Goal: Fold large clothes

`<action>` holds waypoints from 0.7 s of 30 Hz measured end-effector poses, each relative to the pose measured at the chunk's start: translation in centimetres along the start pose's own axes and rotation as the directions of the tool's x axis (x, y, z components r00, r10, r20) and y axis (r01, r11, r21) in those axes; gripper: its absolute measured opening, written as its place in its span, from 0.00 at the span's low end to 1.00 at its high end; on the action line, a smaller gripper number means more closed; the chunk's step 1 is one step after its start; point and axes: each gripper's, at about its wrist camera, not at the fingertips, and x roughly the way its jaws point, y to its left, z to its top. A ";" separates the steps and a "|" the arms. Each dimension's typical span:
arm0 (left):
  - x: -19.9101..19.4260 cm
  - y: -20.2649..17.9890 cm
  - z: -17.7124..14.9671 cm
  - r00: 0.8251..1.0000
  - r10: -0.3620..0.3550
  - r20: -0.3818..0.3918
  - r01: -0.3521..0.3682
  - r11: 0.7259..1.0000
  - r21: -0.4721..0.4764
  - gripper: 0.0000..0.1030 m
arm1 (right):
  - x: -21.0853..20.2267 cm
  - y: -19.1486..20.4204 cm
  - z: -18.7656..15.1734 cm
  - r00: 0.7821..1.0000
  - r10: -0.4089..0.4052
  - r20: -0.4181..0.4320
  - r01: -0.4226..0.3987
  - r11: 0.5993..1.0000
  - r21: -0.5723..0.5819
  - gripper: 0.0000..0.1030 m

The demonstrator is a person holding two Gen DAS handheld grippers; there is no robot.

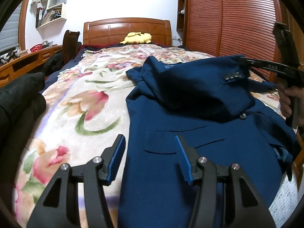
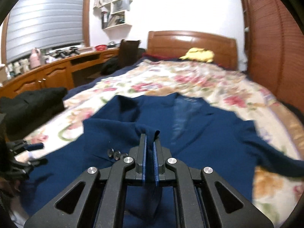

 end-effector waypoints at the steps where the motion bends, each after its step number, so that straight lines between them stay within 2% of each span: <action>1: -0.1 0.0 0.0 1.000 -0.001 0.003 0.001 1.000 0.000 0.51 | -0.6 -0.6 -0.1 1.000 -0.030 0.003 0.030 1.000 -0.003 0.04; 6: -0.8 -0.2 0.3 1.000 -0.011 0.025 0.011 1.000 -0.002 0.51 | -3.3 -3.2 -0.5 0.989 -0.150 0.014 0.150 0.989 -0.002 0.03; 12: -0.9 -0.8 0.5 0.999 -0.008 0.031 0.008 1.000 0.013 0.51 | -4.0 -5.3 -1.5 0.960 -0.274 -0.055 0.273 0.962 -0.022 0.03; 14: -0.9 -0.9 0.5 0.999 -0.006 0.031 0.005 1.000 0.016 0.51 | -4.2 -6.1 -1.9 0.945 -0.318 -0.081 0.317 0.948 -0.025 0.03; 17: -1.1 -1.0 0.5 0.999 -0.002 0.035 0.001 1.000 0.020 0.51 | -4.2 -7.3 -2.6 0.930 -0.342 -0.132 0.343 0.939 -0.017 0.03; 21: -1.4 -1.0 0.5 0.999 -0.001 0.039 0.000 1.000 0.021 0.51 | -3.7 -8.8 -4.1 0.929 -0.314 -0.196 0.323 0.946 0.014 0.04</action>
